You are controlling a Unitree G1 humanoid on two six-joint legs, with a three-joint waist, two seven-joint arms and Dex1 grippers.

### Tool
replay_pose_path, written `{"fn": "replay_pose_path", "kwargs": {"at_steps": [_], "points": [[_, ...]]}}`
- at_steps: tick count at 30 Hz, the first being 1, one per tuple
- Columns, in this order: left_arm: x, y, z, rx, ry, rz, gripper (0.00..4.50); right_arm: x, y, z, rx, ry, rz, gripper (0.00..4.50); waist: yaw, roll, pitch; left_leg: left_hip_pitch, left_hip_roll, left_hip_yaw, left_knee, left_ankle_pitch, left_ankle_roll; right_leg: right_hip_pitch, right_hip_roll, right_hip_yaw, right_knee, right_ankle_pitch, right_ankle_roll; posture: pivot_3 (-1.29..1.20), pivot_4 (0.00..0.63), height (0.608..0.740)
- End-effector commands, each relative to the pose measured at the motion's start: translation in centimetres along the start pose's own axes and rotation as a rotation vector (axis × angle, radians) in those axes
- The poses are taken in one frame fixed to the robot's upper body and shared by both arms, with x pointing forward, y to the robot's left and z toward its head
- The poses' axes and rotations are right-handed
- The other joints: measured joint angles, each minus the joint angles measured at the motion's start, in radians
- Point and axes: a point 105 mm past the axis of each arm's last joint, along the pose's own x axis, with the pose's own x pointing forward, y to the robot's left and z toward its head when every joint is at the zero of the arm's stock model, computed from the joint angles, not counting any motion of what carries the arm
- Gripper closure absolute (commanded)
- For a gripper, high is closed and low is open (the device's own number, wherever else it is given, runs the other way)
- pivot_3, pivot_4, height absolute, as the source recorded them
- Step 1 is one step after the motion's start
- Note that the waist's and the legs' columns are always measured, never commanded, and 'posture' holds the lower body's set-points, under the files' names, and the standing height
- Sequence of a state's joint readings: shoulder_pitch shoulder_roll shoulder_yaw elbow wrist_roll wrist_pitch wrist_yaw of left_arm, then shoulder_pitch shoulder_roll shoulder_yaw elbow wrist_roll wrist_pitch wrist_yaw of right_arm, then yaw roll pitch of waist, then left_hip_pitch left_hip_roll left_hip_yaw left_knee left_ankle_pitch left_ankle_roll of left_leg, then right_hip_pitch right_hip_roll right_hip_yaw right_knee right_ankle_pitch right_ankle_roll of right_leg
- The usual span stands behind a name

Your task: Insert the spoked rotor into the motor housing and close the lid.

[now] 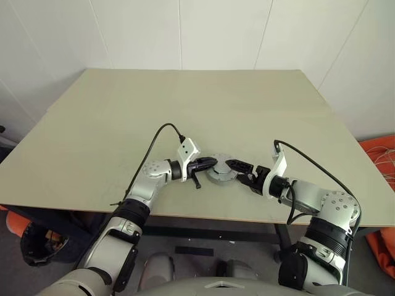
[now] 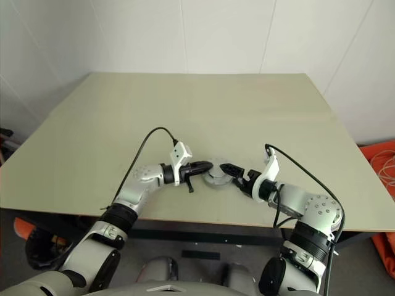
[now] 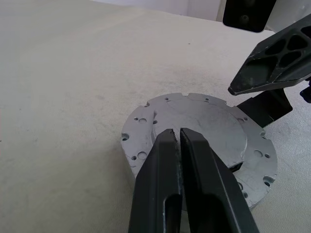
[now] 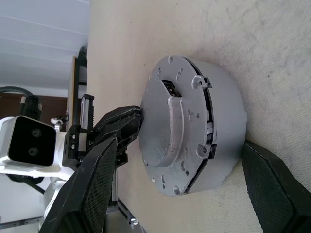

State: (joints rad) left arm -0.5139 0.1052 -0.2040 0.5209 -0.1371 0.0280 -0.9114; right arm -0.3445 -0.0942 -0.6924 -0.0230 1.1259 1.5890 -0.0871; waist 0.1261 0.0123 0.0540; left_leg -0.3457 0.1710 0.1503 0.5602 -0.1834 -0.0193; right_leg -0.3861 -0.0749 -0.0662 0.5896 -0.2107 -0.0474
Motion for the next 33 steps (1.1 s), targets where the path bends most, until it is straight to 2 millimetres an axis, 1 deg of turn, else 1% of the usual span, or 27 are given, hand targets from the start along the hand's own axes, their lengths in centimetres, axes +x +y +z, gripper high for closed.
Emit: {"fn": "replay_pose_path", "kwargs": {"at_steps": [1,4,9,12,18,19,20,22,33], "points": [[0.1,0.0,0.2,0.01,-0.003,-0.002,4.31,0.8,0.6,-2.1,0.037,0.097,0.08,0.01,0.0,0.0,0.0,-0.001,0.0,0.0,0.0,0.0,0.0,0.0,0.0,0.0,0.0,0.0,0.0,0.0,0.0,0.74],[0.0,0.0,0.2,0.01,-0.003,-0.001,4.31,1.1,0.9,-2.4,0.06,0.104,0.113,0.01,-0.001,0.0,-0.001,-0.002,0.0,0.0,-0.002,0.0,0.0,0.0,0.0,0.0,0.0,0.0,0.0,0.0,0.0,0.74],[0.0,0.0,0.1,0.009,-0.002,-0.001,4.31,1.5,1.2,-2.3,0.087,0.081,0.132,0.01,-0.003,0.0,-0.001,-0.001,0.0,0.0,-0.003,0.0,0.0,0.0,0.0,-0.001,-0.001,0.0,0.0,0.0,0.0,0.74],[0.0,0.0,0.1,0.007,-0.001,-0.003,4.31,1.6,1.4,-2.2,0.092,0.066,0.136,0.53,-0.003,0.0,-0.001,-0.001,0.0,0.001,-0.004,0.0,-0.001,0.0,0.0,-0.001,-0.001,0.0,0.0,0.0,0.0,0.74],[0.0,-0.1,0.1,0.005,-0.001,-0.007,4.31,1.7,2.1,-1.9,0.085,0.038,0.148,2.47,-0.005,0.0,-0.001,-0.003,0.001,0.001,-0.004,0.001,-0.001,-0.003,0.0,-0.001,-0.001,0.0,0.0,0.0,0.0,0.74],[0.1,-0.1,0.1,0.004,-0.001,-0.007,4.31,1.7,2.1,-1.9,0.084,0.037,0.147,2.66,-0.005,0.0,-0.001,-0.002,0.001,0.001,-0.004,0.001,-0.001,-0.003,0.0,-0.001,-0.001,0.0,0.0,0.0,0.0,0.74],[0.1,-0.1,0.1,0.004,-0.002,-0.008,4.31,1.7,2.1,-1.9,0.085,0.035,0.145,2.97,-0.004,0.0,-0.001,-0.001,0.001,0.001,-0.004,0.001,-0.002,-0.002,0.0,-0.001,-0.001,0.0,0.0,0.0,0.0,0.74],[0.1,-0.1,0.1,0.004,-0.003,-0.008,4.31,1.7,2.0,-1.8,0.087,0.029,0.138,3.35,-0.004,0.001,-0.001,-0.001,0.001,0.001,-0.004,0.002,-0.003,-0.003,0.0,-0.001,-0.001,0.0,0.0,0.0,0.0,0.74],[0.2,-0.1,0.0,0.003,-0.005,-0.004,4.31,1.5,2.2,-1.5,0.084,0.013,0.138,3.35,-0.003,0.001,-0.001,-0.003,0.001,0.001,-0.004,0.002,-0.003,-0.004,0.0,-0.001,-0.002,0.0,0.0,0.0,0.0,0.74]]}}
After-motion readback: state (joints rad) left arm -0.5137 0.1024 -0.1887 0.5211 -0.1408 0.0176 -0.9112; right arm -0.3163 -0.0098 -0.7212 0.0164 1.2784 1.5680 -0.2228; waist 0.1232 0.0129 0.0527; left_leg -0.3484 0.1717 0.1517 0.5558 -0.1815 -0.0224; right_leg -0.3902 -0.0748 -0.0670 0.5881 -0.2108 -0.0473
